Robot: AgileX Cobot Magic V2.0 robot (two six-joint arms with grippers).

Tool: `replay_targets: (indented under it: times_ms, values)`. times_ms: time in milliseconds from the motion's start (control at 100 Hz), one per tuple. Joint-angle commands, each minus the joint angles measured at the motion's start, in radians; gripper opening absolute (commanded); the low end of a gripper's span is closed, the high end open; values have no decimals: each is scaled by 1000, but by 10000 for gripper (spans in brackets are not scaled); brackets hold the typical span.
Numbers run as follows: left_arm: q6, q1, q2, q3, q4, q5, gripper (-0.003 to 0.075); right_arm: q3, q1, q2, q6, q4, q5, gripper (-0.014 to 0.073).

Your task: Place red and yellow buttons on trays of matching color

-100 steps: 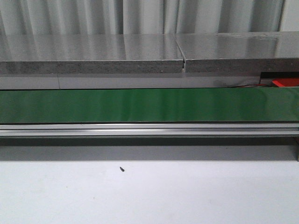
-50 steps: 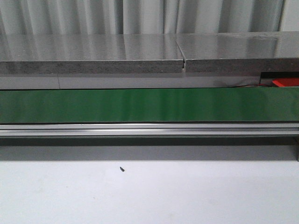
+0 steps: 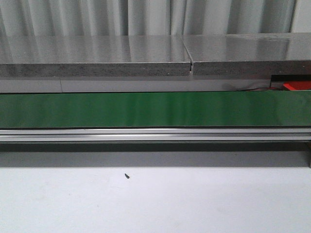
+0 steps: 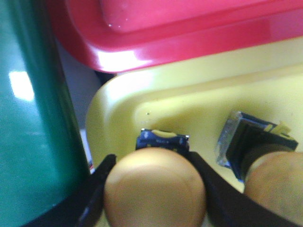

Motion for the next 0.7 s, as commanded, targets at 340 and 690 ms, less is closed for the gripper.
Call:
replay_targets:
  times_ms: [340, 690]
  values:
    - [-8, -9, 3, -27, -11, -72, -19, -27, -6, -43, -1, 12, -21, 426]
    - [-8, -9, 3, -27, -11, -72, -19, -27, -6, -65, -1, 14, -21, 426]
